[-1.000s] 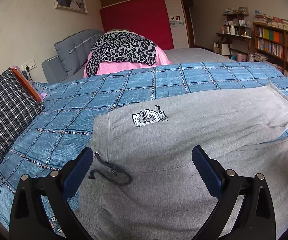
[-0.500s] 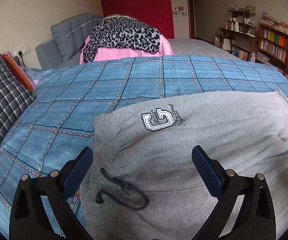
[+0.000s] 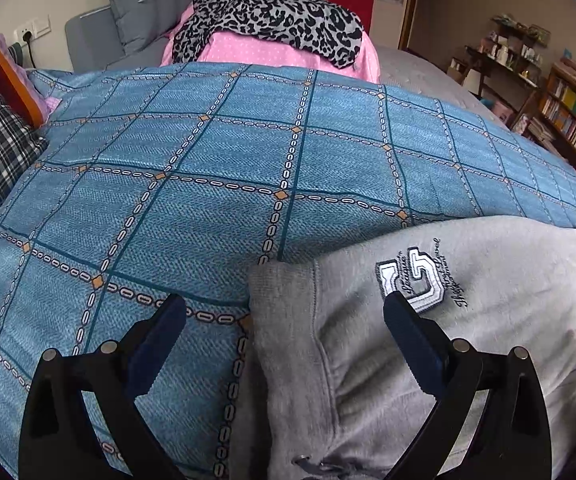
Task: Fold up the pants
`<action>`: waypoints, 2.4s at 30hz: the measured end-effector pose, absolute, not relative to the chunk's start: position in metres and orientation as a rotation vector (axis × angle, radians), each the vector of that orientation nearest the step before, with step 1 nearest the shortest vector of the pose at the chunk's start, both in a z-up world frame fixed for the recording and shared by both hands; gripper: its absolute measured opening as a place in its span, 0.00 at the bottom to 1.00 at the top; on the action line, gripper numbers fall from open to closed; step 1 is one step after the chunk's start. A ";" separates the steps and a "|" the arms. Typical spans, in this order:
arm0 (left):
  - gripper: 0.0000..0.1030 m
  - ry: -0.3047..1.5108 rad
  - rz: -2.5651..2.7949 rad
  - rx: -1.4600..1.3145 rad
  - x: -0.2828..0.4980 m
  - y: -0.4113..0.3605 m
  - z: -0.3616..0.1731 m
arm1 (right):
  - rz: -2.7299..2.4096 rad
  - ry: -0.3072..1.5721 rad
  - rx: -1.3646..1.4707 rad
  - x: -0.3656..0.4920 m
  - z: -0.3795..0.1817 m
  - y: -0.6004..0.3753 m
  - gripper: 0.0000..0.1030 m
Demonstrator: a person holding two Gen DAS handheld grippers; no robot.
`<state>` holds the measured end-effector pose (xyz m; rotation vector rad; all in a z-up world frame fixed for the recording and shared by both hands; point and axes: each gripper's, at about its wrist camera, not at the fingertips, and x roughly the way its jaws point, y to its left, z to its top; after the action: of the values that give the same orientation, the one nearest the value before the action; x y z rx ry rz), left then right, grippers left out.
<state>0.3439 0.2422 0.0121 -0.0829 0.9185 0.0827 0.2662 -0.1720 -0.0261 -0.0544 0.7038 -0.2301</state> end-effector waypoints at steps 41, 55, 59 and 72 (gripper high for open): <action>0.28 0.797 -0.139 -0.129 0.338 0.231 0.025 | -0.337 0.841 0.159 0.535 -0.016 -0.408 0.86; 0.28 0.849 -0.090 -0.113 0.354 0.234 0.003 | -0.193 0.922 0.253 0.589 -0.055 -0.434 0.24; 0.28 0.837 -0.088 -0.105 0.353 0.233 0.006 | -0.214 0.872 0.237 0.575 -0.036 -0.430 0.10; 0.28 0.708 -0.133 -0.137 0.293 0.239 0.066 | -0.205 0.600 0.242 0.446 0.088 -0.436 0.09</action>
<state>0.2929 0.2391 0.0659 -0.1373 0.7083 -0.1331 0.4458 -0.4365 0.0877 0.2422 0.6000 -0.2050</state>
